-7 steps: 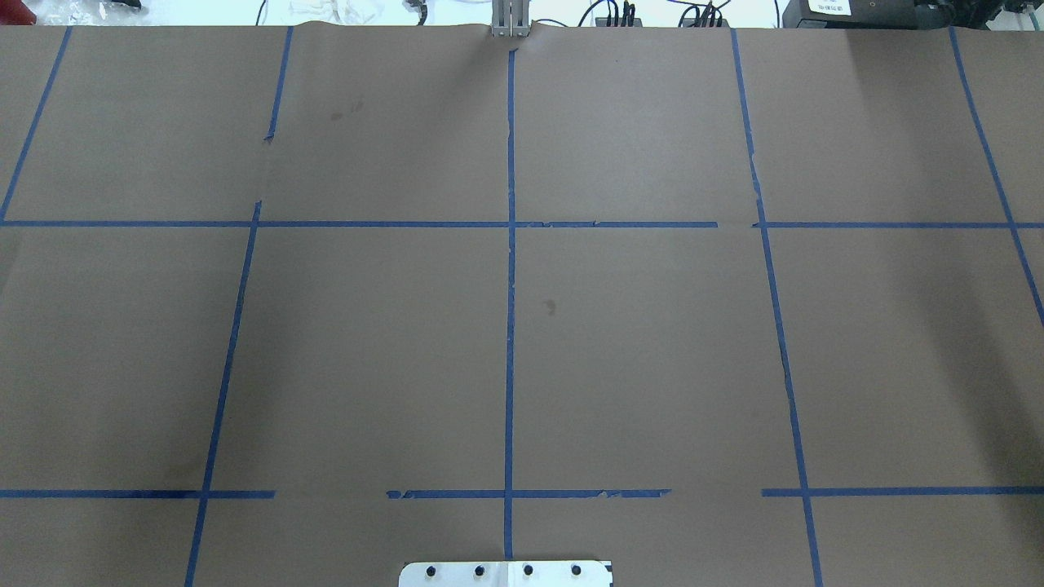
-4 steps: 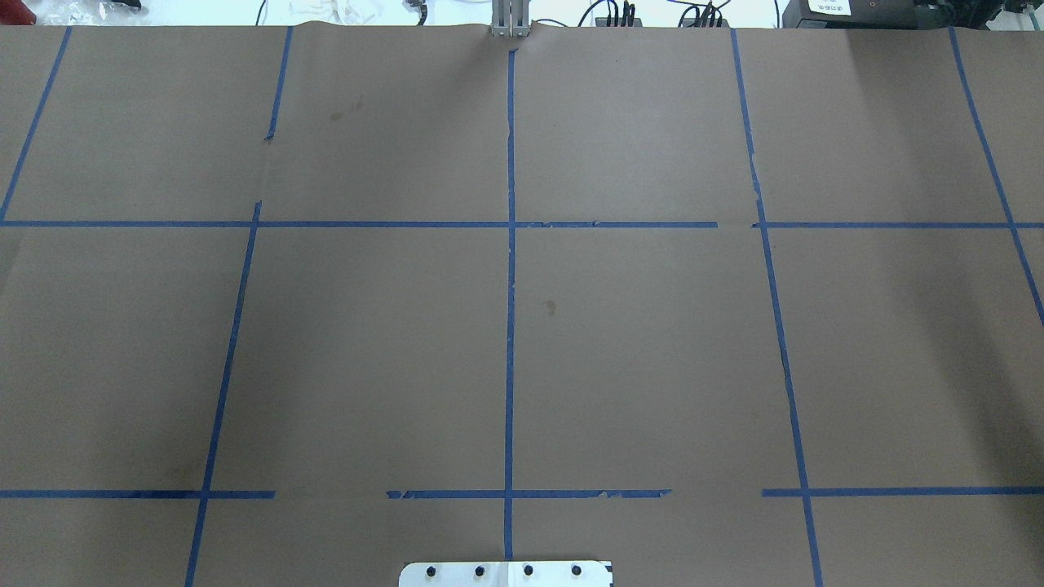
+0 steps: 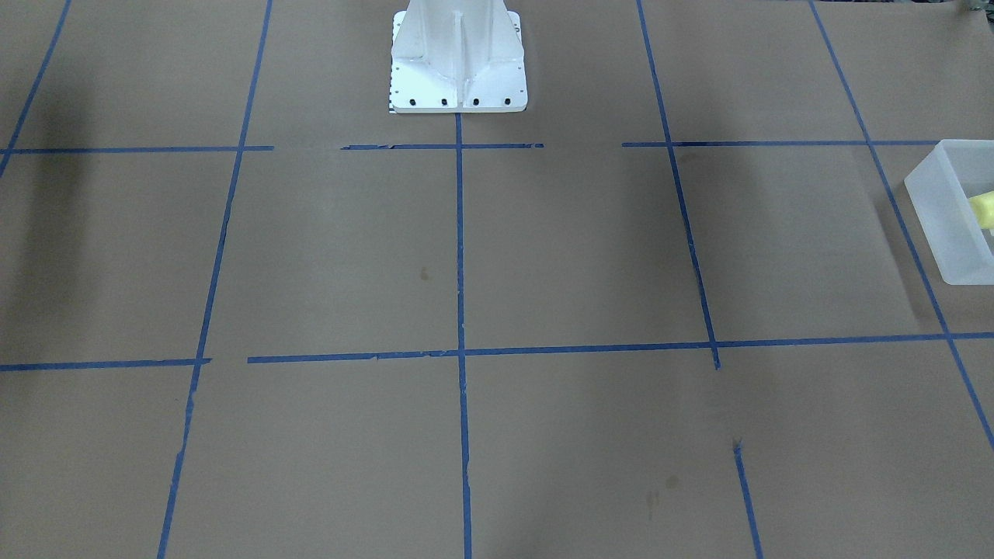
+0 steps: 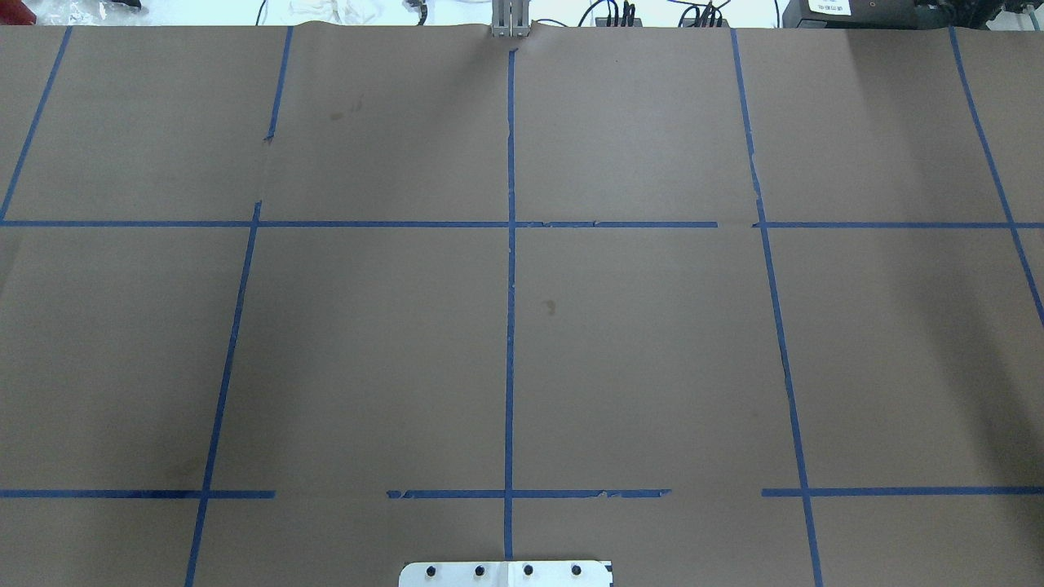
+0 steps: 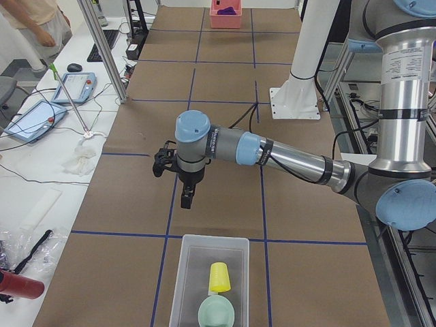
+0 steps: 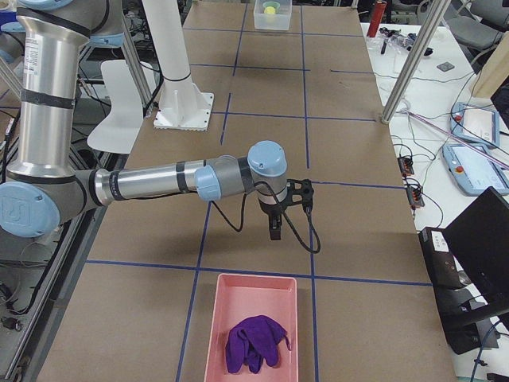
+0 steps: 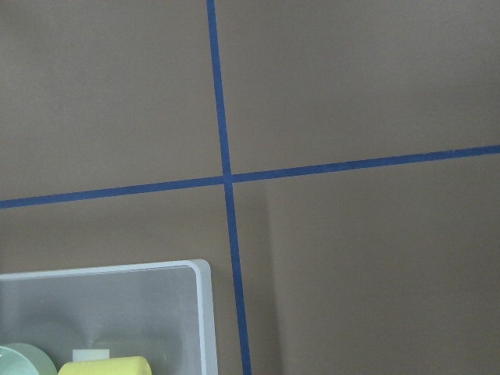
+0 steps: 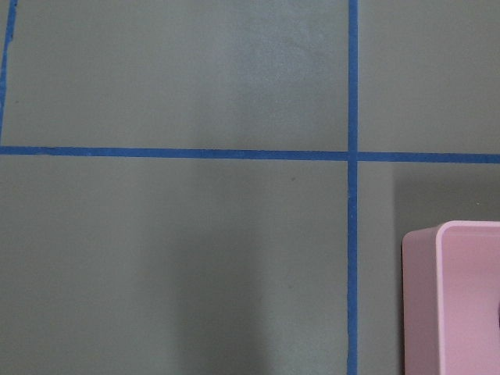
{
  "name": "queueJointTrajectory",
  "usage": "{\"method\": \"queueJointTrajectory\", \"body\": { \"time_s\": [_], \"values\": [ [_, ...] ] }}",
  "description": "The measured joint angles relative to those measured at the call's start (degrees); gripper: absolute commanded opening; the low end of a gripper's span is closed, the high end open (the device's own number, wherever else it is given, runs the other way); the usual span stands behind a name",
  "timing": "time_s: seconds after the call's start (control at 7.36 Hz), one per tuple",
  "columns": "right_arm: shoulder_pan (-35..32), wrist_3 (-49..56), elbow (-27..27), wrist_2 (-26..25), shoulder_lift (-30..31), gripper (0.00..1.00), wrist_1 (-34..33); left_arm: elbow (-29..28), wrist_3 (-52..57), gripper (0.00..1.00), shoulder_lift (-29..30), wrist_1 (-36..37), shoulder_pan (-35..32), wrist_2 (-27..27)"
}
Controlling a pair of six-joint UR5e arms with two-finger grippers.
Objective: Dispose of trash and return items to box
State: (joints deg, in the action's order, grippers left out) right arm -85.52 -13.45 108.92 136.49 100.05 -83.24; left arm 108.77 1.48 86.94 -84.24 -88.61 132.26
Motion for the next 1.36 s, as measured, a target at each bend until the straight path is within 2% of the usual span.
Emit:
{"method": "queueJointTrajectory", "body": {
  "time_s": [0.41,0.95,1.36],
  "values": [
    [0.00,0.02,0.02,1.74,0.08,1.00,0.01,-3.54,0.65,1.00,2.18,0.49,-0.14,-0.04],
    [0.44,0.08,-0.04,1.71,-0.23,1.00,0.05,-3.34,1.49,1.00,2.34,1.31,-0.31,0.06],
    [0.84,0.11,-0.34,1.49,-0.29,1.00,-0.03,-3.76,4.44,1.00,-1.34,1.30,-0.41,0.10]
  ]
}}
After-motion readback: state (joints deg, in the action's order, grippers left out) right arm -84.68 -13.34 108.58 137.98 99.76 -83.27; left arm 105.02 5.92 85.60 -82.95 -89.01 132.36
